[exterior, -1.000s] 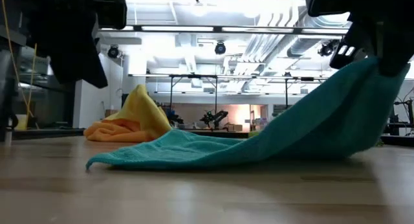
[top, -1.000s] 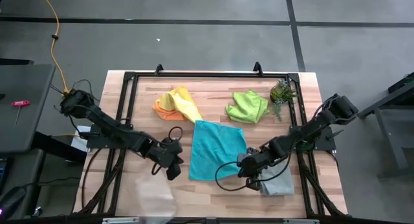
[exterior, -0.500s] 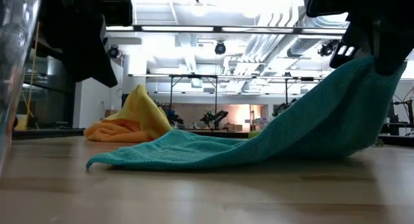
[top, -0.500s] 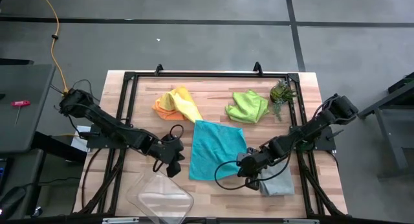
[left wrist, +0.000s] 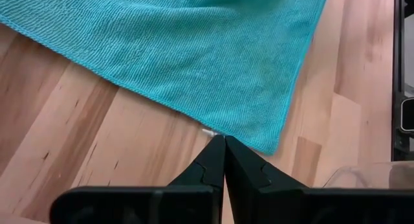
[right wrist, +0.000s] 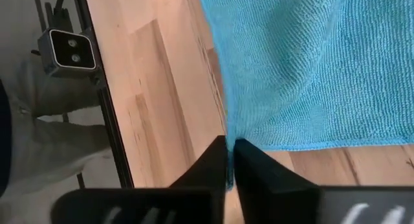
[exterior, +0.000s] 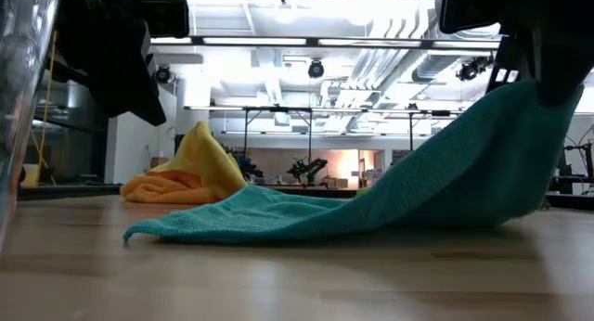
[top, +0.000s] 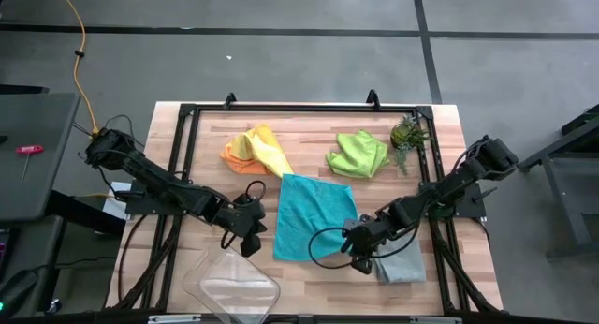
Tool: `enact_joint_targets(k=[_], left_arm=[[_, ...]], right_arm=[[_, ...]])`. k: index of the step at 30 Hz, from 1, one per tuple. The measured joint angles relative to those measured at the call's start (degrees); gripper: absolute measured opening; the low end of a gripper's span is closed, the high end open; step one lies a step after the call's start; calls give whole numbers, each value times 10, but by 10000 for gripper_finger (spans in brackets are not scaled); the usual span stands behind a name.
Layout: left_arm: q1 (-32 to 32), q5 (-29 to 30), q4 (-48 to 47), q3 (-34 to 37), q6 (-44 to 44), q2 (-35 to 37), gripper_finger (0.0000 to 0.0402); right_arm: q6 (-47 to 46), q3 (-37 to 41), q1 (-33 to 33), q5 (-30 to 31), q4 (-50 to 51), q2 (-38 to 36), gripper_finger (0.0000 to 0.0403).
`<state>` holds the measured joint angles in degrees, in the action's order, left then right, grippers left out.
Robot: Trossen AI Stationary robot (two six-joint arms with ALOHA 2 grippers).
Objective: Fold microfiber towels
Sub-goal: Fold the blue microfiber cloth
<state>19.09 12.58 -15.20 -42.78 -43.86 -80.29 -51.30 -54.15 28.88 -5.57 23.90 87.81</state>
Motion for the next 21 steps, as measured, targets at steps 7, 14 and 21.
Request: enact_joint_targets(k=[7,14,21], left_arm=[[0,0,0,0,2,0,0],[-13,-18,2,-1,38,23,0],[-82,-16,10,-1,101,53,0]], right_arm=[[-42,0,0,-1,0,0,152],[-18,-1,-16,1,54,-39,215],[-27,6,-82,181,202,-130,209]])
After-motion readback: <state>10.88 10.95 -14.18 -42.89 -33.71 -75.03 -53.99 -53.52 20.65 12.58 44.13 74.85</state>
